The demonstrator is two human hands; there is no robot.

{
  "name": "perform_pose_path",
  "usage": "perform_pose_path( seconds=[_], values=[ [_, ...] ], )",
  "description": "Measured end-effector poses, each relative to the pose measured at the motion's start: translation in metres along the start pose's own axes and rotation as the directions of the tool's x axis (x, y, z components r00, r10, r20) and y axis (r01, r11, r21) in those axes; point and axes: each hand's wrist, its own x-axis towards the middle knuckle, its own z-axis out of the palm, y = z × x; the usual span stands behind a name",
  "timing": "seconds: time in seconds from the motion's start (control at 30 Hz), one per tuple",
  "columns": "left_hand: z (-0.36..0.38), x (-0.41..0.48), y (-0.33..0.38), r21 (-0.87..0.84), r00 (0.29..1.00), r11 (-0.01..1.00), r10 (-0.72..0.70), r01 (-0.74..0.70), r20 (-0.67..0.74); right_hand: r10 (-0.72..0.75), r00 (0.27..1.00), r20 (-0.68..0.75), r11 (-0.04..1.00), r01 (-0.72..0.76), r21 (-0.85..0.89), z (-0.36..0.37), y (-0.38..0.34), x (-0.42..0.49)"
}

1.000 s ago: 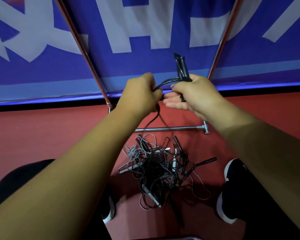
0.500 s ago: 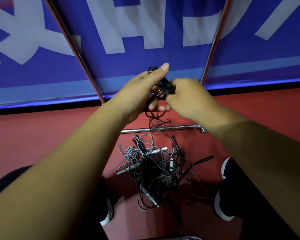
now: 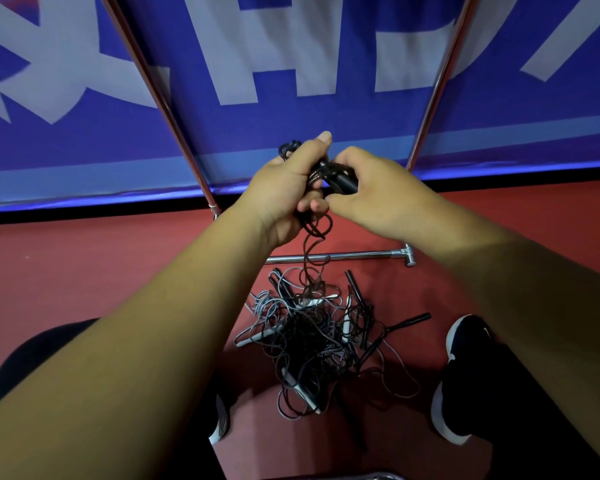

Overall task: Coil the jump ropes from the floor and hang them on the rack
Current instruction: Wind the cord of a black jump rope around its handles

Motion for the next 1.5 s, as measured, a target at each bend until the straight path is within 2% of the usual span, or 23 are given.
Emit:
perform_pose_path(
  seconds=[0.2,0.3,0.4,0.43,0.5,0.63,0.7,0.77,0.83,0.9,1.0,1.07,1.17,1.27,1.4,1.5],
  values=[
    [0.0,-0.002,0.003,0.086,0.999,0.996,-0.034,0.031,0.031,-0.043,0.997,-0.071,0.989,0.033,-0.146,0.005,0.001,0.001],
    [-0.002,-0.003,0.009,0.257,0.998,0.965,-0.066,0.058,0.022,-0.016,0.992,-0.124,0.985,-0.006,-0.172,0.005,0.004,0.003],
    [-0.006,-0.006,0.015,0.6,0.976,0.791,-0.205,0.123,0.069,0.046,0.989,-0.138,0.985,-0.068,-0.159,0.001,0.007,0.004],
    [-0.008,-0.007,0.017,0.664,0.956,0.736,-0.272,0.134,0.108,0.063,0.988,-0.14,0.983,-0.085,-0.161,0.001,0.008,0.005],
    [-0.01,-0.01,0.021,0.689,0.909,0.722,-0.328,0.065,0.259,0.084,0.986,-0.147,0.977,-0.11,-0.181,-0.001,0.011,0.007],
    [-0.017,-0.017,0.03,0.612,0.798,0.77,-0.248,-0.181,0.549,0.133,0.984,-0.12,0.975,-0.152,-0.163,-0.011,0.012,0.012],
    [-0.021,-0.019,0.032,0.659,0.75,0.709,-0.288,-0.251,0.595,0.172,0.981,-0.087,0.981,-0.179,-0.07,-0.016,0.013,0.014],
    [-0.028,-0.018,0.03,0.752,0.735,0.58,-0.353,-0.314,0.579,0.218,0.975,0.034,0.966,-0.22,0.133,-0.018,0.015,0.013],
    [-0.034,-0.014,0.027,0.821,0.776,0.479,-0.373,-0.309,0.51,0.198,0.96,0.199,0.914,-0.254,0.316,-0.019,0.014,0.009],
    [-0.038,-0.009,0.021,0.865,0.851,0.431,-0.323,-0.258,0.414,0.12,0.926,0.358,0.833,-0.29,0.471,-0.019,0.011,0.003],
    [-0.037,-0.003,0.01,0.913,0.893,0.308,-0.278,-0.266,0.354,0.001,0.867,0.498,0.746,-0.332,0.577,-0.021,0.007,-0.006],
    [-0.032,-0.003,0.004,0.911,0.89,0.318,-0.284,-0.263,0.356,0.002,0.864,0.503,0.716,-0.352,0.603,-0.023,0.004,-0.008],
    [-0.027,-0.002,-0.005,0.895,0.888,0.356,-0.269,-0.268,0.372,0.084,0.89,0.449,0.676,-0.381,0.631,-0.023,0.002,-0.004],
    [-0.028,0.003,-0.01,0.897,0.93,0.36,-0.159,-0.257,0.331,0.142,0.893,0.426,0.669,-0.404,0.624,-0.023,-0.001,-0.004],
    [-0.029,0.004,-0.007,0.87,0.966,0.441,-0.028,-0.22,0.258,0.142,0.893,0.427,0.722,-0.388,0.572,-0.021,-0.003,-0.005],
    [-0.025,0.002,-0.008,0.882,0.965,0.413,-0.024,-0.227,0.26,0.119,0.906,0.405,0.757,-0.347,0.553,-0.016,-0.005,-0.006]
  ],
)
